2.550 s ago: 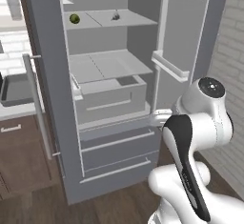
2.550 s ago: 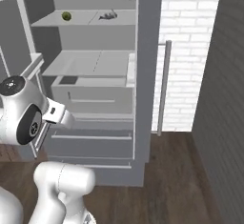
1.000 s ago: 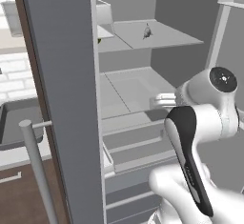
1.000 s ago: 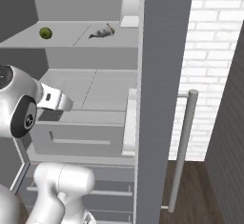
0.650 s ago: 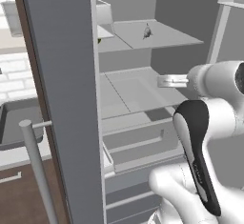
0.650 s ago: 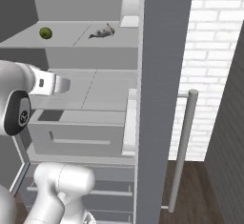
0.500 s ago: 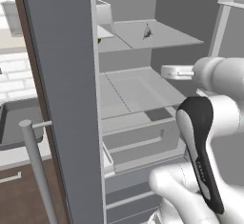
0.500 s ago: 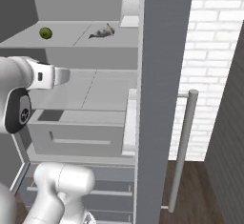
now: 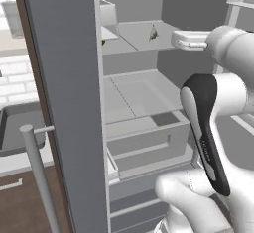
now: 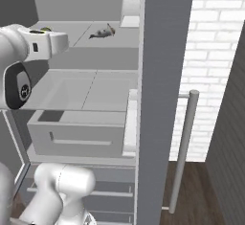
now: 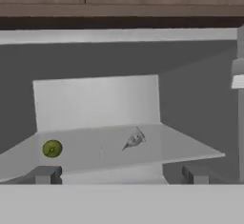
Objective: Place one lime and one fish in each tupperware on the nearby counter, to pack two identical lunches.
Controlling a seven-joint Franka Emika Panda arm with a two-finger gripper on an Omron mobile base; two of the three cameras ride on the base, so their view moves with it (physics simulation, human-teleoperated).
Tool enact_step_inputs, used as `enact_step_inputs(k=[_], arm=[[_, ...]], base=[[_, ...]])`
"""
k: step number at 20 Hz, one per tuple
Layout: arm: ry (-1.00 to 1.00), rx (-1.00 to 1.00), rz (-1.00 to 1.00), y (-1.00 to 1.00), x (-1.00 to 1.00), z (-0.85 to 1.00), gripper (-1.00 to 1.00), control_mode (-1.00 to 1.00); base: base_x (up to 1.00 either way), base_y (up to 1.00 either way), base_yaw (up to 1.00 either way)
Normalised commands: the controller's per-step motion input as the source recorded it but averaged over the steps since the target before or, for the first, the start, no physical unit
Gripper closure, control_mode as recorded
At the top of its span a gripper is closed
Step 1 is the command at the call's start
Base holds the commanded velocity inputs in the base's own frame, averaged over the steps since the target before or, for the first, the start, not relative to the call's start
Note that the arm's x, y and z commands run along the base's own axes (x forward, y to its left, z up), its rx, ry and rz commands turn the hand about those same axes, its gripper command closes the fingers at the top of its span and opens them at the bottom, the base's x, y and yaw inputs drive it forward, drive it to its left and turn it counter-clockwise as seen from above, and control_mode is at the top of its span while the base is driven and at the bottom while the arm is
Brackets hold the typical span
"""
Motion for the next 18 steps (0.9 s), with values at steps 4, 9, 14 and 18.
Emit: enact_step_inputs(k=[4, 9, 14, 18], arm=[[0.48, -0.04, -0.12, -0.25, 0.11, 0.48, -1.0, -1.0], [0.2, -0.01, 0.0, 0.0, 0.13, -0.22, -1.0, -1.0], [0.21, -0.05, 0.0, 0.0, 0.49, -0.66, -1.0, -1.0], [0.13, 0.0, 0.0, 0.0, 0.77, -0.28, -1.0, -1.0]], base=[[0.0, 0.0, 0.0], [0.0, 0.0, 0.0], [0.0, 0.0, 0.0], [0.0, 0.0, 0.0]])
